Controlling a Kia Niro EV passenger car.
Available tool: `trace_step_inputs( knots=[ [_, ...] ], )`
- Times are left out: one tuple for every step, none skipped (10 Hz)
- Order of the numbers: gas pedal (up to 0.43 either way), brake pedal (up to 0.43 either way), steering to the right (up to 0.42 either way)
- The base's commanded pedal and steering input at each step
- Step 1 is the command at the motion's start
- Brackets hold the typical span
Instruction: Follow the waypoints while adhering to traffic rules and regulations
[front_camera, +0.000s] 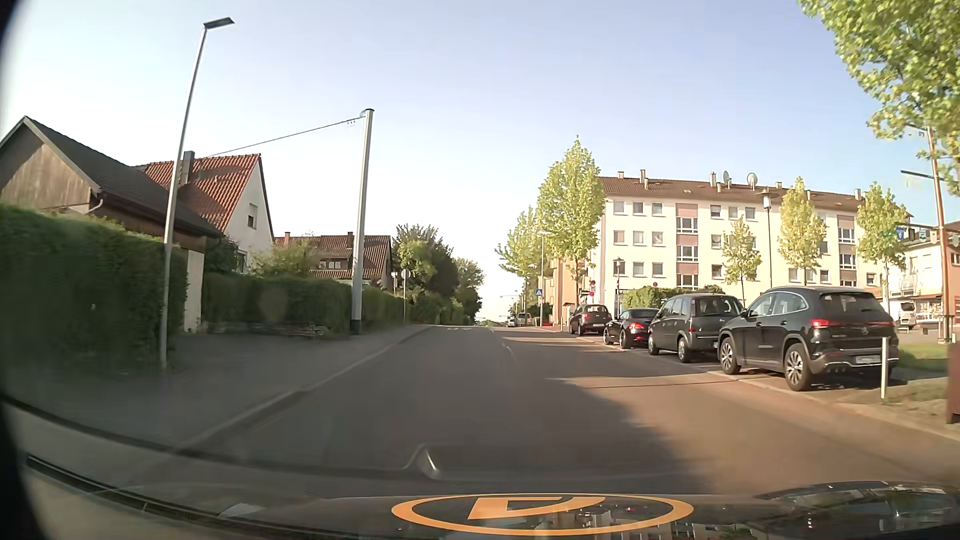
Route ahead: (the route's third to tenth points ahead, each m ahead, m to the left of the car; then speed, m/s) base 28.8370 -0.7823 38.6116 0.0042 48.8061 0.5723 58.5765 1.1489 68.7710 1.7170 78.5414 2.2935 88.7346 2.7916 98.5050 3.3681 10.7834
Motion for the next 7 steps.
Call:
trace_step_inputs(
  knots=[
    [0.197, 0.0, 0.015],
    [0.26, 0.0, 0.008],
    [0.28, 0.0, 0.003],
    [0.28, 0.0, 0.003],
    [0.268, 0.0, 0.002],
    [0.248, 0.0, 0.002],
    [0.22, 0.0, 0.001]
  ],
)
